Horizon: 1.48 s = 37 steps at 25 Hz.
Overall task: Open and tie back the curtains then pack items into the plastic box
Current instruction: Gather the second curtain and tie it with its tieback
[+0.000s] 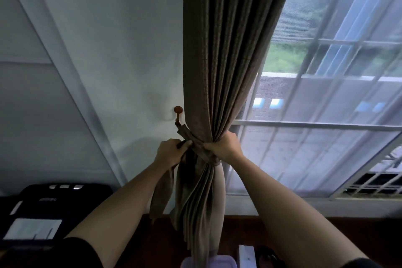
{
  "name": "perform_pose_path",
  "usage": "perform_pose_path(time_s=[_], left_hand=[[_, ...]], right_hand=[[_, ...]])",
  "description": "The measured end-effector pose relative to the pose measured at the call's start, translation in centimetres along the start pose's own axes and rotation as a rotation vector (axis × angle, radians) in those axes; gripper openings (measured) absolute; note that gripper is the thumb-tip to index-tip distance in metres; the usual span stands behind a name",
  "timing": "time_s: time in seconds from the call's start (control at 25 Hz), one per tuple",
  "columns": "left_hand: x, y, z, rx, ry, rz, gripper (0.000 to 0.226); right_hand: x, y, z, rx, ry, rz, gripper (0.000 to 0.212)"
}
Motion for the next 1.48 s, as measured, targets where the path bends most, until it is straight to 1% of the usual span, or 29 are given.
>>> perform_pose_path(time_s=[0.08,0.16,0.32,0.44,0.56,0.68,0.76,0.84,0.92,0.96,1.04,1.16,1.28,1.36,1.48], left_hand=[[-1.2,-0.7,-0.4,-0.090,-0.014,0.017,0.048],[-2.0,-1.0,-1.4,-0.126,0.002,-0.010,0.041],[-3.3,-1.1,-3.2,-0.093,0.090,-0.198,0.051],[-4.0,-1.3,-3.0,-0.095,0.088,-0.327,0.046],[-4.2,-1.0,-2.4,-0.135,0.076,-0.396,0.042],[-4.2,0.1,-1.8,-0.139,0.095,-0.392,0.033],[-4.0,1.4,-1.5,-0.068,0.012,-0.307,0.022],[-4.2,2.0,-1.8,-0.047,-0.137,-0.256,0.014],[-4.9,1.0,-2.1,-0.064,-0.277,-0.308,0.021],[-5.5,0.1,-2.1,-0.045,-0.319,-0.349,0.022],[-6.6,-1.3,-2.3,0.038,-0.340,-0.380,0.029],[-8.0,-1.6,-3.7,0.105,-0.201,-0.327,0.029],[-10.2,1.2,-3.5,0.162,-0.054,-0.161,0.028],[-12.2,3.3,-2.2,0.123,0.033,-0.091,0.032],[-14.0,4.4,-0.7,0.012,0.131,-0.096,0.035]], right_hand=[[-0.7,-0.3,-0.1,0.027,-0.010,-0.003,0.042],[-1.2,-0.7,0.0,0.020,-0.029,-0.001,0.045],[-2.1,-2.2,0.7,0.063,-0.065,-0.046,0.040],[-2.8,-2.5,1.0,0.063,-0.066,-0.073,0.035],[-2.8,-2.1,0.6,0.066,-0.055,-0.056,0.035],[-2.5,-1.8,0.4,0.035,-0.069,-0.065,0.036],[-2.4,-1.6,0.1,-0.022,-0.082,-0.057,0.035],[-2.3,-1.4,-0.3,-0.063,-0.101,-0.047,0.035],[-2.2,-1.2,-0.4,-0.063,-0.109,-0.042,0.037],[-2.3,-1.2,-0.3,-0.049,-0.116,-0.044,0.038],[-2.3,-1.1,0.0,-0.002,-0.118,-0.047,0.038],[-2.2,-1.0,-0.2,-0.008,-0.129,-0.050,0.041],[-2.3,-1.7,-0.3,-0.064,-0.157,-0.063,0.047],[-2.4,-2.2,-0.5,-0.101,-0.189,-0.081,0.051],[-2.4,-2.2,-1.3,-0.031,-0.218,-0.082,0.062]])
Point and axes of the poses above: each hand's wrist, its own x-axis towards the middle knuckle, its own z-axis out of the palm, y = z × x, the point moved 4 cm from there along x, towards the middle knuckle, and after that the axes turned 14 degrees about -z, right-handed, at the moved point
